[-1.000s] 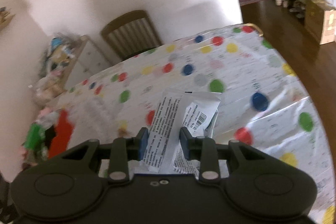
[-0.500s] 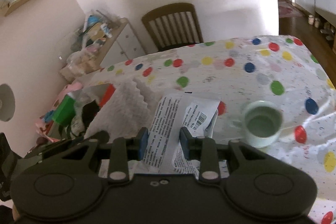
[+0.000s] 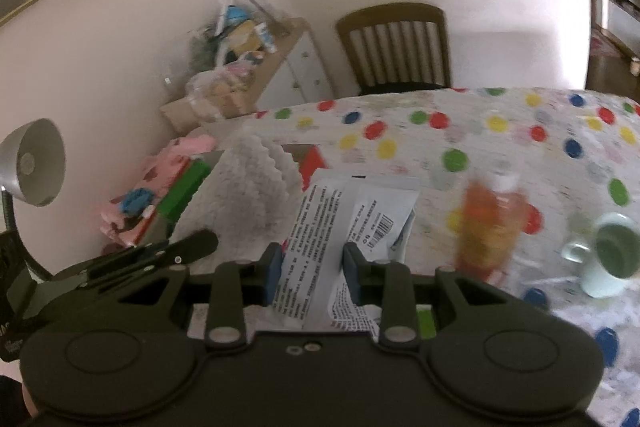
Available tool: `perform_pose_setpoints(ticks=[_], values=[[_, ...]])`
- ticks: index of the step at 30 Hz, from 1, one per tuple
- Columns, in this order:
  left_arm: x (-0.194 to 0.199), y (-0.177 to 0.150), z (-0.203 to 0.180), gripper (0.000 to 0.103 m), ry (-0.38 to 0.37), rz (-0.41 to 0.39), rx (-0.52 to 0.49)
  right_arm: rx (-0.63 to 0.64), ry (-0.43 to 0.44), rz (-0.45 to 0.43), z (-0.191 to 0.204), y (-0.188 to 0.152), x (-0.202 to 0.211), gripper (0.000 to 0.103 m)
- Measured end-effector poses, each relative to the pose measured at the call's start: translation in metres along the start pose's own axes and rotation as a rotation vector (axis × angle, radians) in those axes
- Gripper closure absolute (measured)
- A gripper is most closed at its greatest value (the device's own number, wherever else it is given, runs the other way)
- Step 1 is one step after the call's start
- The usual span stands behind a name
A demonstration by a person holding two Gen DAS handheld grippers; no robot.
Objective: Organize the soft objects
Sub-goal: 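Lift and carry the fluffy cloth with the left tool while the right tool carries the packet to the box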
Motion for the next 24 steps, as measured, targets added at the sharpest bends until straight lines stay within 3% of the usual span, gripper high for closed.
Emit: perform_pose_setpoints(ticks=[13, 24], values=[[-0.014, 0.012, 0.097, 0.09, 0.132, -0.005, -0.035, 0.122, 0.031, 0.009, 0.084, 0.019, -0.086, 0.071], [-0.061, 0.005, 0.13, 0.09, 0.165, 0.075, -0.07, 0.149, 0.003, 0.053, 0.09, 0.026, -0.164, 0.071]])
Point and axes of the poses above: each gripper's, at about its wrist camera, not at the fingertips, and x roughly against the way its jaws point, z to its left, y to its top, the point moved 9 cm from there along -x, roughly the way its jaws point, and after that the axes turned 11 degrees about y, right-handed, at the moved point
